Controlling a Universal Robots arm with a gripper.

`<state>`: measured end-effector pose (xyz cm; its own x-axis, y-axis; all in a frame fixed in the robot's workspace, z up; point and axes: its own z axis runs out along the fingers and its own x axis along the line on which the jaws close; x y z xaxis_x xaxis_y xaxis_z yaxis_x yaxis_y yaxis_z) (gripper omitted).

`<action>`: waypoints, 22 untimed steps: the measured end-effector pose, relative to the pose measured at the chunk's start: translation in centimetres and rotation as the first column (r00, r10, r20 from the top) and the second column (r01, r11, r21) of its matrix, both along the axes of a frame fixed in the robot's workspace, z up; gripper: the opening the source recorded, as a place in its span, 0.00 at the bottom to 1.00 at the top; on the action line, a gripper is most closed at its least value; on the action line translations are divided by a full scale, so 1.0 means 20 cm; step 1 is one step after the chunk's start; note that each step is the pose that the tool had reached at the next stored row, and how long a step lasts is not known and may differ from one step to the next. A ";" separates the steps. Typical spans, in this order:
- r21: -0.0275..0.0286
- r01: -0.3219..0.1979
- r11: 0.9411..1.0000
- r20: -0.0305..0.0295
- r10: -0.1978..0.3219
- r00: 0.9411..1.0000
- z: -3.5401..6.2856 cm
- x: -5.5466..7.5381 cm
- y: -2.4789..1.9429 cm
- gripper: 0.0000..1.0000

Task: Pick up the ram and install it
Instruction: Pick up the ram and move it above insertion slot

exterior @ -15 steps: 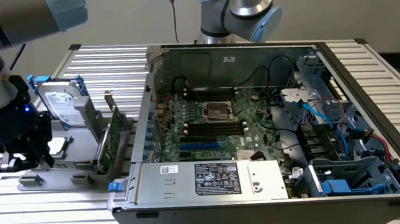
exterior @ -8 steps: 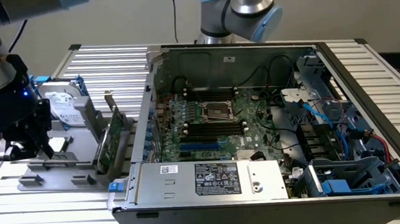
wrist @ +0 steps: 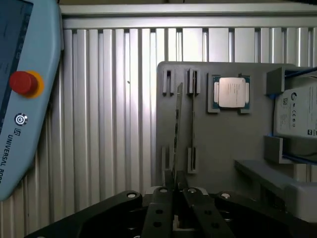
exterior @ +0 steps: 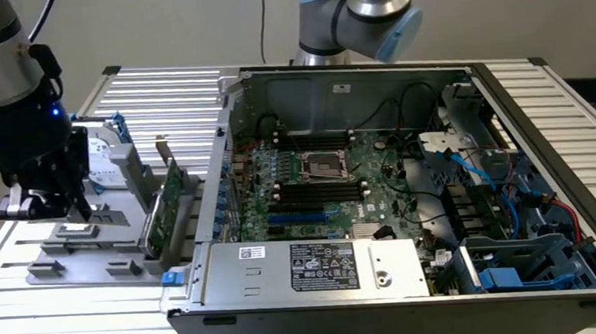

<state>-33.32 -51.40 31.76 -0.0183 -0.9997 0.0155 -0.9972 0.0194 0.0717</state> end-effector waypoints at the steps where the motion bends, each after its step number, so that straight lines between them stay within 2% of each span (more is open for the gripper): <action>1: 0.000 0.000 1.000 -0.003 0.000 1.000 0.016 0.02 0.000 0.14; 14: 0.000 0.000 1.000 -0.042 0.000 0.999 0.199 0.32 0.000 0.14; 17: 0.000 0.000 1.000 -0.048 0.000 0.999 0.232 0.39 0.000 0.14; 22: 0.000 0.000 1.000 -0.051 0.000 0.999 0.287 0.50 0.000 0.14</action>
